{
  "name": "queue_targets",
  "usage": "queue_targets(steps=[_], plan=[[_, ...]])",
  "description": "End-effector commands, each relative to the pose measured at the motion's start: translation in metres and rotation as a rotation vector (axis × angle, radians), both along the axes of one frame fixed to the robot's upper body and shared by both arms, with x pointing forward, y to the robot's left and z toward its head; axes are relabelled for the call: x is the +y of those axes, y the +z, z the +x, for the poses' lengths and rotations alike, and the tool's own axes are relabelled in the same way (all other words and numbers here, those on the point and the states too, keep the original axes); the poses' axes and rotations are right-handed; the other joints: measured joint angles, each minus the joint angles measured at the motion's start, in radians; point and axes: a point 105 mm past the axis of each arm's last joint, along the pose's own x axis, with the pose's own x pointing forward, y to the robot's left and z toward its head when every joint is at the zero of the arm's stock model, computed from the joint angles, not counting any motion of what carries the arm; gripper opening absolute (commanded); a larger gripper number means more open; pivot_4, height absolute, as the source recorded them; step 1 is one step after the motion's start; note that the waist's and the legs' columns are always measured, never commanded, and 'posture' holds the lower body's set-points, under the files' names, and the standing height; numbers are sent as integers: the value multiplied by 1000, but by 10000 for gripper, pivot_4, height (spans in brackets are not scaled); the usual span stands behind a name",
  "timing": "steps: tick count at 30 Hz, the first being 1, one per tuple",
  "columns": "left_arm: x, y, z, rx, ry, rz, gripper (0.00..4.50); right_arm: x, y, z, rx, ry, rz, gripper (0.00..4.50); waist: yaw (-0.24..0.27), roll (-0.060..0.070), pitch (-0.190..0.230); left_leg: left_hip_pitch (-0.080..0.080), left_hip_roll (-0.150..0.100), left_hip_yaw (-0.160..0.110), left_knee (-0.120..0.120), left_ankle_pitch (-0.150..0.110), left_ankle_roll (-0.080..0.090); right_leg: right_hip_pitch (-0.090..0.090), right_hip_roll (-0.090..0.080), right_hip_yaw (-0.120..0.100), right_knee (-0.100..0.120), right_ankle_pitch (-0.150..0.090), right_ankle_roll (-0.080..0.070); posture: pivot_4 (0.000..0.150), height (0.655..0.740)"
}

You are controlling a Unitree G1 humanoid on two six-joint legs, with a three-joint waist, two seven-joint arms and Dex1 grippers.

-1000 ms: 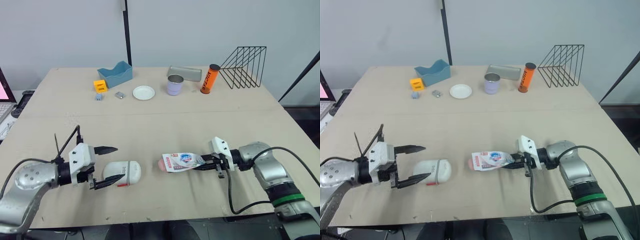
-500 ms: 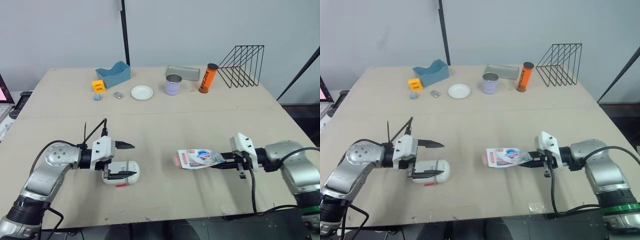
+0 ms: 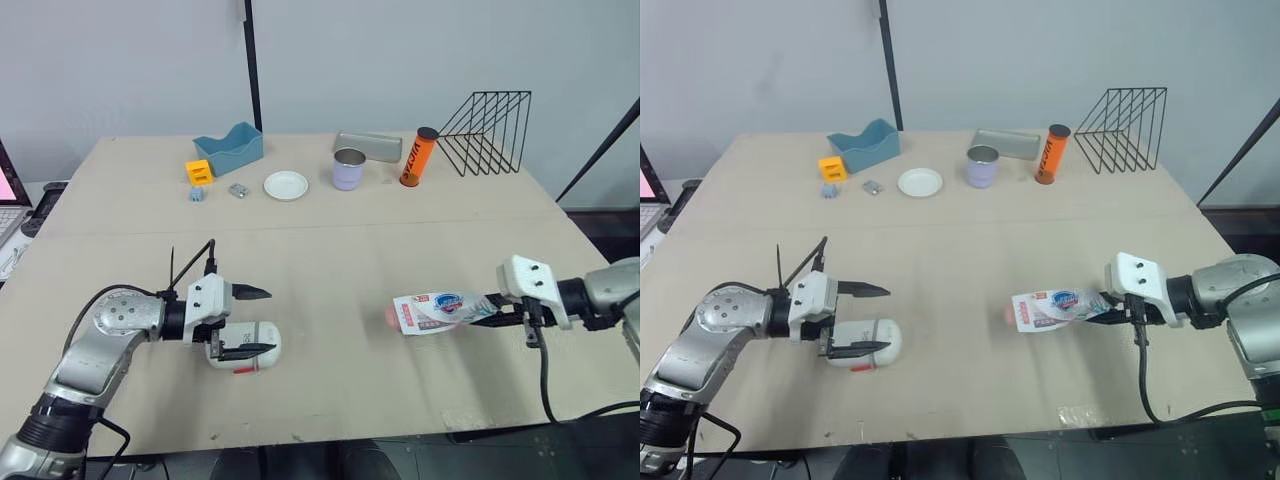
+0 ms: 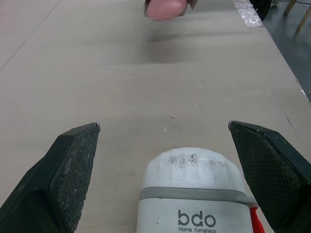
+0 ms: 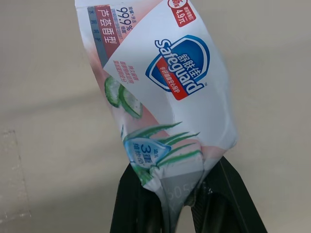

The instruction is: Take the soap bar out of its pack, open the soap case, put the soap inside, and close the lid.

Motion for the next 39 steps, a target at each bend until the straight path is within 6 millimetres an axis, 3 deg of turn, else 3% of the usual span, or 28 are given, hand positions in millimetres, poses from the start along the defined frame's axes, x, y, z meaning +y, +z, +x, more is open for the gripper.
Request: queue_targets(steps=[1, 9, 15, 20, 27, 30, 33, 38, 39], plan=[[-2, 10, -2, -43, 0, -21, 45000, 1, 5, -3, -15, 27, -19, 2533, 0, 0, 0, 0, 0, 0, 0, 0, 0, 0, 0, 0, 0, 0, 0, 1500, 7393], [-1, 12, -3, -43, -1, -26, 45000, -20, -6, 4, -11, -40, -75, 2533, 0, 0, 0, 0, 0, 0, 1, 0, 0, 0, 0, 1, 0, 0, 1, 1500, 7393], [1, 12, -5, -37, -15, -10, 45000, -35, -12, -8, 39, -49, -120, 2533, 2, 1, 0, 0, 0, 0, 1, 0, 0, 1, 1, 1, 0, 1, 1, 1500, 7393], [2, 11, -6, -31, -11, -10, 45000, -66, -2, -2, -12, -185, -150, 2533, 0, 2, 0, 0, 0, 1, 1, 0, 0, 1, 0, 3, 0, 1, 2, 1500, 7393], [7, 11, -3, -31, -2, 2, 45000, -90, 15, 25, -128, -366, -84, 2533, -1, 2, 0, 1, 0, 4, 2, 0, 0, 0, 0, 3, 0, 2, 1, 1500, 7393], [7, 12, -2, -33, 1, -1, 45000, -96, 18, 57, -238, -543, -14, 2533, -6, 1, 0, 1, 0, 4, 2, 0, 0, 0, 1, 4, 0, 2, 0, 1500, 7393], [7, 11, -3, -32, 5, 0, 45000, -105, 14, 88, -259, -828, 79, 2533, -9, 2, 0, 2, 0, 5, 2, 0, 0, -1, 2, 6, 0, 7, -6, 1500, 7393], [7, 12, -3, -36, 19, -10, 45000, -91, 17, 110, -157, -1027, 339, 2533, -9, 2, 0, 1, -1, 5, 1, 0, 0, -1, 2, 8, 0, 6, -4, 1500, 7393], [7, 12, -2, -40, 26, -9, 45000, -92, 19, 112, -146, -1072, 367, 6772, -6, 2, 0, 0, -1, 5, 1, 0, 0, -1, 2, 9, 0, 6, -3, 1500, 7393]])
